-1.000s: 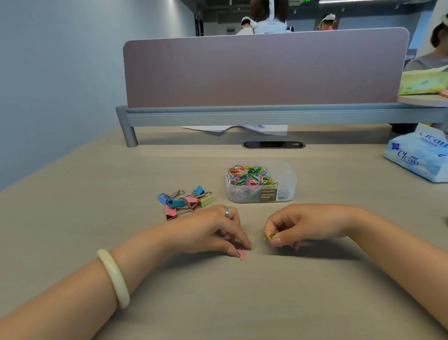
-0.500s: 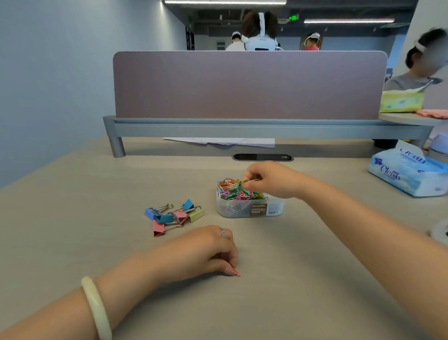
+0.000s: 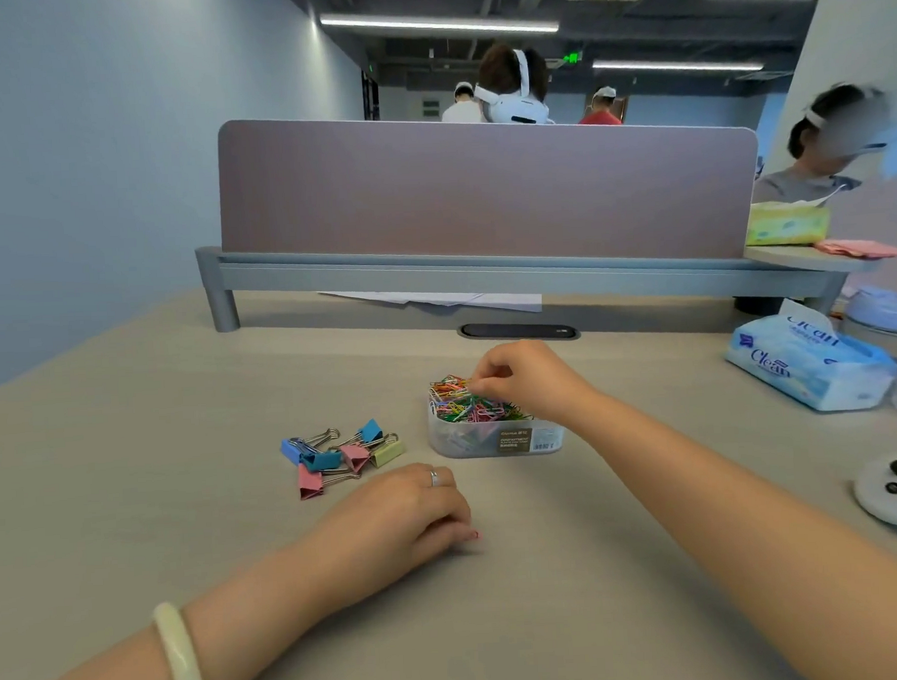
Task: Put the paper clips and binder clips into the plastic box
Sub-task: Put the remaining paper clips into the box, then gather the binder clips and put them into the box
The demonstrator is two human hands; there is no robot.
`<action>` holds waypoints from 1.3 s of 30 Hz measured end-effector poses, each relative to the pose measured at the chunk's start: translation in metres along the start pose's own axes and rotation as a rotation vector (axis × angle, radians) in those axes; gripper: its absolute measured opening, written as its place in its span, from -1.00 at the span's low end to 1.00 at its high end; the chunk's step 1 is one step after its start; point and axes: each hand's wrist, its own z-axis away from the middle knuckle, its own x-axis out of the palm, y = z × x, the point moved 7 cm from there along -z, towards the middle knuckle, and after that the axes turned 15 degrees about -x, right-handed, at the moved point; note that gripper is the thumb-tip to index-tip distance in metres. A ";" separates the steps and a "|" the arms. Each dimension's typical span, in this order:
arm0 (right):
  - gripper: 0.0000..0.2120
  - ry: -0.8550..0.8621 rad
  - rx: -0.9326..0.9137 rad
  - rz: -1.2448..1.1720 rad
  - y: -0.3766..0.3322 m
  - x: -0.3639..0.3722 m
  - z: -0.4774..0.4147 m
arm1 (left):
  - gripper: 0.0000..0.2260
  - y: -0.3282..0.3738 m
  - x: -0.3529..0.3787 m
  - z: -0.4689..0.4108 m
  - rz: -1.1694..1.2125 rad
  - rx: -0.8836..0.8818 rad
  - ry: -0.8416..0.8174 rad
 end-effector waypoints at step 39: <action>-0.54 -0.177 -0.449 0.421 -0.067 0.082 0.018 | -0.19 -0.125 -0.032 0.017 -0.220 -0.507 -0.145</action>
